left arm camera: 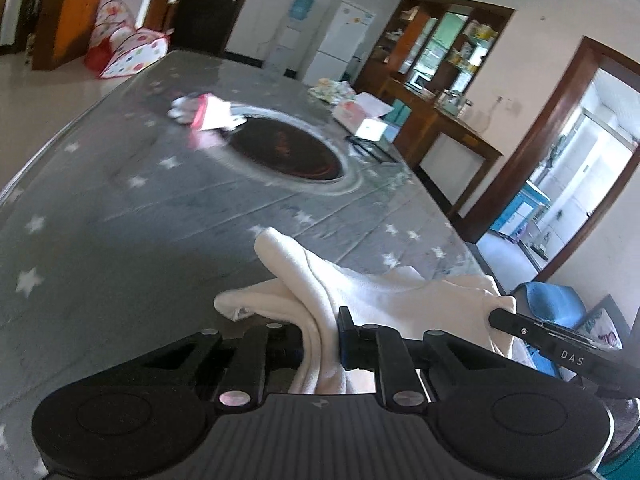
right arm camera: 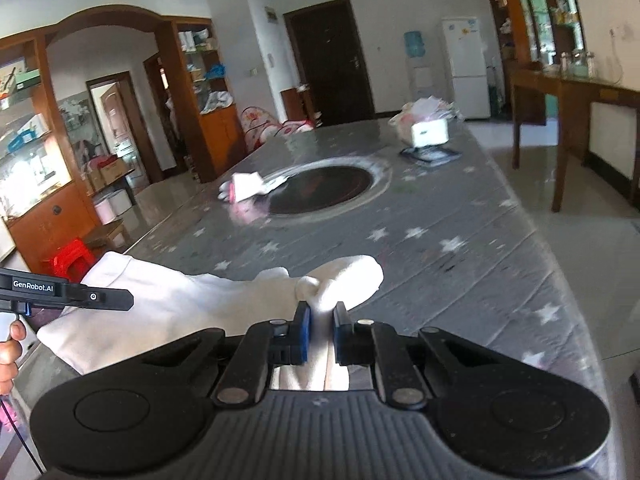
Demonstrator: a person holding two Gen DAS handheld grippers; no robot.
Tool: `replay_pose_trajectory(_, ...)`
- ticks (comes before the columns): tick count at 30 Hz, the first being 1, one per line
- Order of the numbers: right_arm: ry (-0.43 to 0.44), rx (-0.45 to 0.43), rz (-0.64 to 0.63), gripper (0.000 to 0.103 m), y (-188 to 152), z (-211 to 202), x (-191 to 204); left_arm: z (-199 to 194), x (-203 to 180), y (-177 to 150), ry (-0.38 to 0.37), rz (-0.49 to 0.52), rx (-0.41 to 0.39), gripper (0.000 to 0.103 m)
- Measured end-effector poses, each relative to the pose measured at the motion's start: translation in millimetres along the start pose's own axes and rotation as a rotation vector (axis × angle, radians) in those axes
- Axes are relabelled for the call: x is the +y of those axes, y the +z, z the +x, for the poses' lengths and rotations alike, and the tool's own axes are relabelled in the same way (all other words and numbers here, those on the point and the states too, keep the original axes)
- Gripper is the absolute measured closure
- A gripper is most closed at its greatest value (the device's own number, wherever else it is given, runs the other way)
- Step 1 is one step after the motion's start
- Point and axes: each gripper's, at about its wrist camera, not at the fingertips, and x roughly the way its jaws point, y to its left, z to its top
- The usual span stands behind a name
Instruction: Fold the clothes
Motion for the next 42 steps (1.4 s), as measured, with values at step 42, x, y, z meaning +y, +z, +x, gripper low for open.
replay_pose_trajectory(42, -0.225, -0.04, -0.024, 0.093, 53, 8, -85, 110, -106, 50, 0.063, 0.181, 0.046, 0.087)
